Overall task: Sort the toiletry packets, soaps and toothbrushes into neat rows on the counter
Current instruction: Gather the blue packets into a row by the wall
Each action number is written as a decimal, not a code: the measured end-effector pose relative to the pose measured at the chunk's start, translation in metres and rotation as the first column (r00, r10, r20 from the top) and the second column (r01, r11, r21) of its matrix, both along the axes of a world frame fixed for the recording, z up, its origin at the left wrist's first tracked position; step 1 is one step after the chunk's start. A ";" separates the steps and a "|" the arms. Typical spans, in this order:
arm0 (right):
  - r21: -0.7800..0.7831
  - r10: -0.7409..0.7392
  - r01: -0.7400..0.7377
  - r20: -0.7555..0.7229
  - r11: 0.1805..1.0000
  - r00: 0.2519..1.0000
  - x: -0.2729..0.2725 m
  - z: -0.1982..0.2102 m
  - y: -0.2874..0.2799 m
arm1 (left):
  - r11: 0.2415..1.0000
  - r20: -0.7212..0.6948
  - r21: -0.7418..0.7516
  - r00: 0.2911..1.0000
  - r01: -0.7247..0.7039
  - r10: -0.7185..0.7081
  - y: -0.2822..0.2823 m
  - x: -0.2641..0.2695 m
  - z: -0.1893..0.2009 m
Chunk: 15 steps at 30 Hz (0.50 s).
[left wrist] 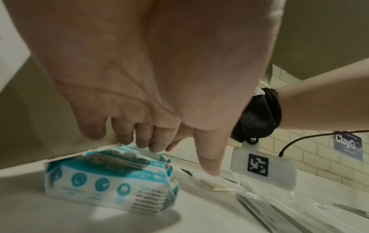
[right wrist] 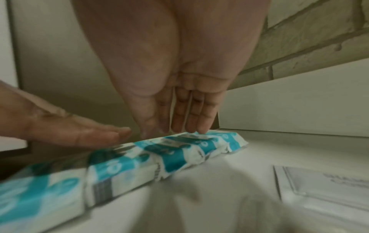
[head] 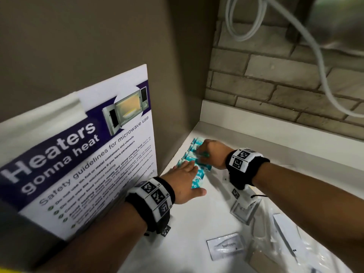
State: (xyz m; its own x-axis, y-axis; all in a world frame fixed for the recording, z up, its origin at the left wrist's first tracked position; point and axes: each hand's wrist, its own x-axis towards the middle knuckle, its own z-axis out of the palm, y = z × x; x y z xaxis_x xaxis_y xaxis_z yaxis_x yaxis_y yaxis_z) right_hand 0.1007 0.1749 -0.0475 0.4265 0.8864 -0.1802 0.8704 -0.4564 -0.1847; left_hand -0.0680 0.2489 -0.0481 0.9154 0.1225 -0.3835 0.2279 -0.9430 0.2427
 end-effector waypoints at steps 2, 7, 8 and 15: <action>-0.045 0.034 -0.034 -0.011 0.998 0.999 -0.011 -0.003 -0.004 | 1.000 -0.016 0.020 1.000 -0.002 0.002 -0.004 -0.011 0.004; -0.056 0.023 -0.023 -0.001 0.998 1.000 -0.028 -0.009 -0.011 | 0.998 -0.076 0.064 0.997 -0.006 0.011 -0.010 -0.031 0.006; -0.053 0.014 -0.014 -0.005 0.998 1.000 -0.031 -0.009 -0.011 | 0.998 -0.090 0.062 0.996 -0.006 0.012 -0.012 -0.034 0.005; -0.036 -0.058 0.057 -0.019 0.998 0.998 -0.038 -0.007 -0.009 | 0.998 -0.091 0.060 0.996 -0.006 0.012 -0.013 -0.037 0.001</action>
